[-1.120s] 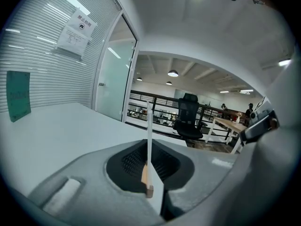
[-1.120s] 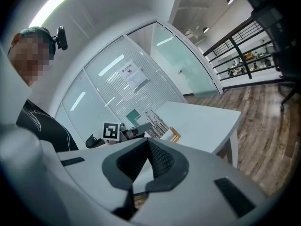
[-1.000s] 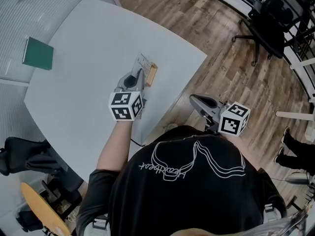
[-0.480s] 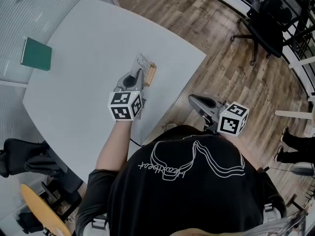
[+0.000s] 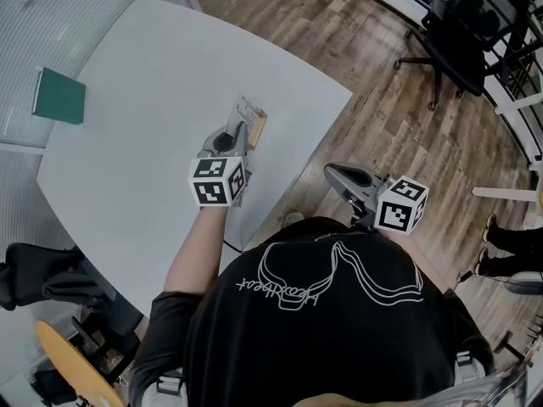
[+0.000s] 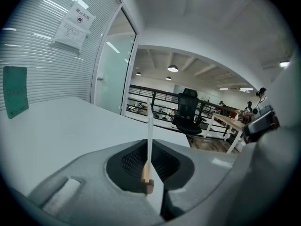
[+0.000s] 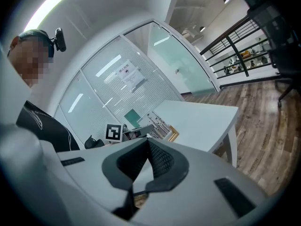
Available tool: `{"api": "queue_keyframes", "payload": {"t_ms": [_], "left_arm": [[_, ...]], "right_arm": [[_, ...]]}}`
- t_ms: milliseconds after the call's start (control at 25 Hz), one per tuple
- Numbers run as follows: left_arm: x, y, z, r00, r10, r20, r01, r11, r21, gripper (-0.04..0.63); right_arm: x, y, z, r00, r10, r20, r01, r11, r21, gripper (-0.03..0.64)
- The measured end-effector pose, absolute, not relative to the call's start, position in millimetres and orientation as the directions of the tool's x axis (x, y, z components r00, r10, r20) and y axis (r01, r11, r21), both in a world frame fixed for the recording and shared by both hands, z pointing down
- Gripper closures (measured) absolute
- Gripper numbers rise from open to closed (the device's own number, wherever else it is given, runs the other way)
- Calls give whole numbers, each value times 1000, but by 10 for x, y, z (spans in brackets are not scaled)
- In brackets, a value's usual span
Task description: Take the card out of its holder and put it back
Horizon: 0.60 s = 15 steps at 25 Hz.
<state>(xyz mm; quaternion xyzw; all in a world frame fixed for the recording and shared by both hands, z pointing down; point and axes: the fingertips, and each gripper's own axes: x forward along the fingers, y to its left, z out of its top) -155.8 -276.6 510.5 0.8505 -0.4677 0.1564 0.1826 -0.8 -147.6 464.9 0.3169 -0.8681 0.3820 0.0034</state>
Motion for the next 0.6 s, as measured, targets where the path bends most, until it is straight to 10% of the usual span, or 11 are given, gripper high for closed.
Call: {"api": "queue_keyframes", "payload": {"t_ms": [600], "left_arm": [[-1540,-2699,5403,505,-708,494,-854,-494,165,570]], "right_arm": [[-2,-1444,4741,-794,-546,268,-559,482,-674,607]]}}
